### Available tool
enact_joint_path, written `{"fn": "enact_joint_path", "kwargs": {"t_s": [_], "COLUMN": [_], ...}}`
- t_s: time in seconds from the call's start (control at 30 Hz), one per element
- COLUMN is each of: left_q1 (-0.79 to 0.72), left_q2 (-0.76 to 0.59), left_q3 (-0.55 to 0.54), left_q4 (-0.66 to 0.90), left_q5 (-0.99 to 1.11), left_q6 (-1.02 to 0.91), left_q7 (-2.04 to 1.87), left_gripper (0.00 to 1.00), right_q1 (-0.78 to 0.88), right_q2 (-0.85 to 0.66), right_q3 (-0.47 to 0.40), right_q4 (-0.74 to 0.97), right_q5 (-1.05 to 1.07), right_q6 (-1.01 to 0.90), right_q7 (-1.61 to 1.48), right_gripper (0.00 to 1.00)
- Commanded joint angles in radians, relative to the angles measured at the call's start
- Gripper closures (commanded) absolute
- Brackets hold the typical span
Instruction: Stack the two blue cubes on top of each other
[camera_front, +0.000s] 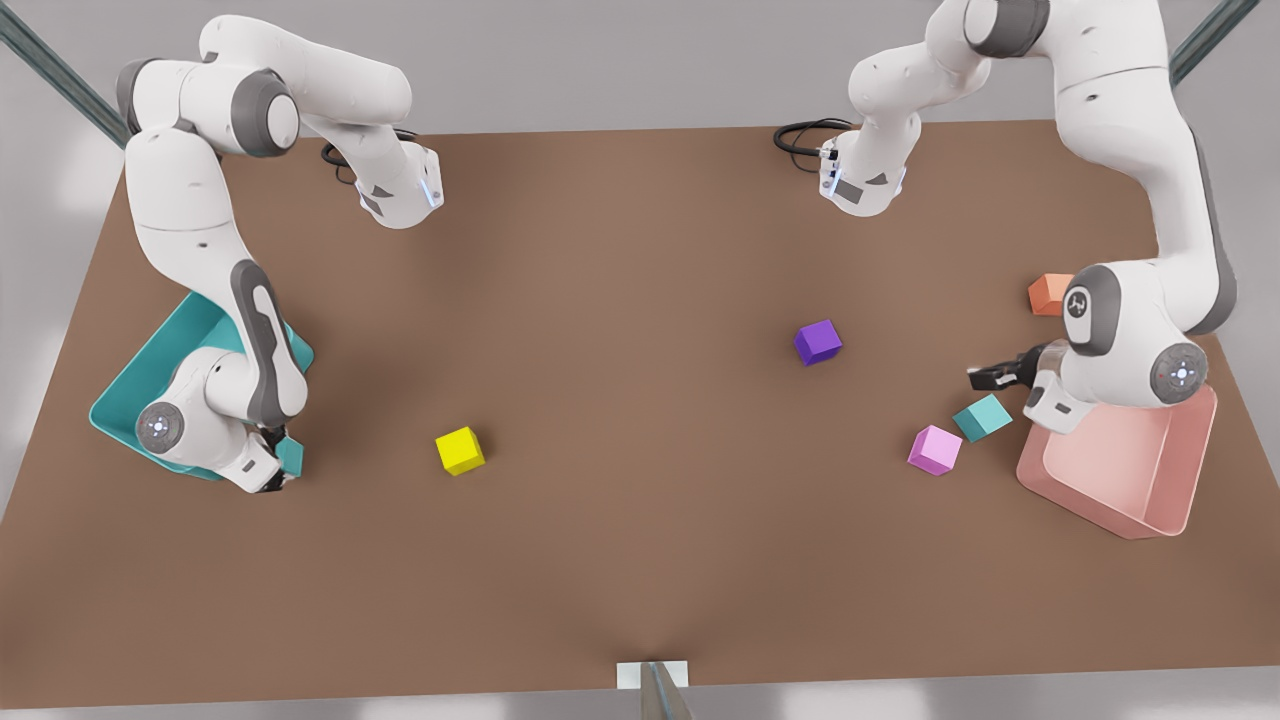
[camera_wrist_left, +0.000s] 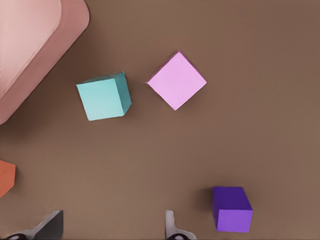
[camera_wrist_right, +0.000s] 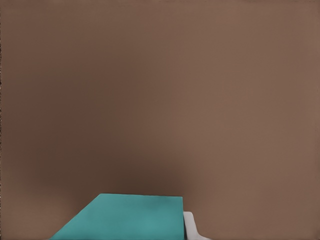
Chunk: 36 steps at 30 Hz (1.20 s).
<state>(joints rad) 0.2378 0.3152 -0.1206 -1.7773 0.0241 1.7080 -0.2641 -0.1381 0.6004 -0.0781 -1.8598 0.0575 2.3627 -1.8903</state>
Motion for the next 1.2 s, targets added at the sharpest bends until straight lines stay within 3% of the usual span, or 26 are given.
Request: {"fn": "enact_joint_path", "kwargs": {"t_s": [0.0,0.17,0.33,0.47,0.53,0.73,0.77,0.8,0.83,1.17], "left_q1": [-0.003,0.006,0.008,0.012,0.015,0.034,0.038,0.043,0.048,0.055], "left_q2": [0.004,0.008,0.004,0.007,0.007,0.025,0.025,0.027,0.031,0.074], "left_q3": [0.019,0.047,0.047,0.047,0.047,0.047,0.049,0.047,0.048,0.047], "left_q4": [-0.059,-0.178,-0.28,-0.281,-0.318,-0.326,-0.324,-0.324,-0.324,-0.324], "left_q5": [-0.006,-0.007,-0.078,-0.089,-0.089,-0.09,-0.092,-0.092,-0.092,-0.101], "left_q6": [0.43,0.608,0.703,0.782,0.782,0.802,0.803,0.803,0.805,0.803], "left_q7": [-1.182,-1.571,-1.753,-1.755,-1.753,-1.575,-1.578,-1.578,-1.577,-1.609], "left_gripper": [0.0,0.0,0.0,0.0,0.0,0.0,0.0,0.0,0.0,0.0], "right_q1": [0.009,0.216,0.576,0.834,0.879,0.908,0.908,0.908,0.908,0.885], "right_q2": [-0.019,-0.142,-0.12,0.137,0.263,0.406,0.42,0.432,0.434,0.368], "right_q3": [0.018,0.047,0.052,0.05,0.05,0.046,0.046,0.046,0.046,0.049], "right_q4": [0.001,0.007,0.23,0.599,0.734,0.832,0.832,0.832,0.832,0.827], "right_q5": [0.044,0.097,0.157,0.177,0.174,0.165,0.165,0.165,0.165,0.186], "right_q6": [-0.052,-0.211,-0.355,-0.379,-0.369,-0.28,-0.255,-0.235,-0.23,-0.28], "right_q7": [0.005,0.381,0.986,1.462,1.559,1.614,1.614,1.617,1.614,1.603], "right_gripper": [0.57,0.57,0.56,0.56,0.56,0.55,0.53,0.05,0.0,0.0]}}
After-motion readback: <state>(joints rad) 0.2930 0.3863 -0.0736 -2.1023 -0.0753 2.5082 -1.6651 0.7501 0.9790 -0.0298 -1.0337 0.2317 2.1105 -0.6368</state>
